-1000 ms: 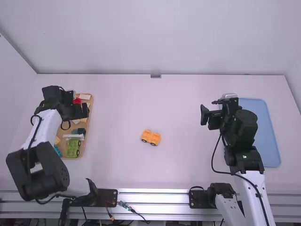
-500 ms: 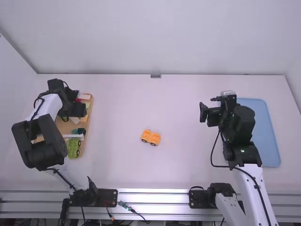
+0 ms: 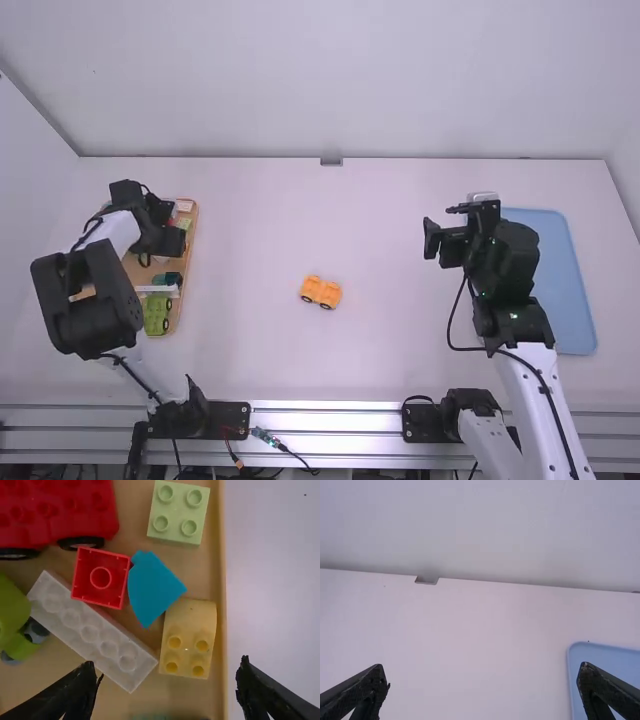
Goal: Assemble lego blocks to make yellow taxi
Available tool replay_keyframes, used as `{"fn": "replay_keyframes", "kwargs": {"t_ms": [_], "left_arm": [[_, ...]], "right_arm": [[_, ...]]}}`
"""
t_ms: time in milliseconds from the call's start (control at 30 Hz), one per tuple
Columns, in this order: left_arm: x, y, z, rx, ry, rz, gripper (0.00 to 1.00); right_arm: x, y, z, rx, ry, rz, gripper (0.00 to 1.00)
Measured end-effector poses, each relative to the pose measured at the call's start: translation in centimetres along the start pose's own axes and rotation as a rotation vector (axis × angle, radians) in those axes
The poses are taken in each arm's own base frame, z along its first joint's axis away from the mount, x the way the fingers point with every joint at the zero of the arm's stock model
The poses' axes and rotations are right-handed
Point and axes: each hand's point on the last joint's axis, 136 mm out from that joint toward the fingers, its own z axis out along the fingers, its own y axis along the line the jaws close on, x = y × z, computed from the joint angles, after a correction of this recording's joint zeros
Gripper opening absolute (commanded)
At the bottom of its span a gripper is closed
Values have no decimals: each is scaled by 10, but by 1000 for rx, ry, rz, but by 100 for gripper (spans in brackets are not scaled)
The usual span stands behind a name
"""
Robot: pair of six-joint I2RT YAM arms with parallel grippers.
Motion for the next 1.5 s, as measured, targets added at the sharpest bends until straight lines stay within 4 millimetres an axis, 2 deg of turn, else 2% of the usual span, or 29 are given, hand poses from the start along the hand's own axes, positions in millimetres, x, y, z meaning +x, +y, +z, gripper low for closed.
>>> {"fn": "replay_keyframes", "kwargs": {"t_ms": [233, 667, 900, 1167, 1500], "left_arm": [[-4, 0, 8, -12, -49, 13, 66], [-6, -3, 14, 3, -86, 20, 64], [-2, -8, 31, 35, -71, 17, 59], [-6, -9, 31, 41, -86, 10, 53], [-1, -7, 32, 29, -65, -6, 51]], "right_arm": [[2, 0, 0, 0, 7, -1, 99], [4, 0, 0, 0, 14, 1, 99], [4, 0, 0, 0, 14, 1, 99], [3, 0, -2, 0, 14, 0, 99], [-1, 1, -6, 1, -3, -2, 99]]}}
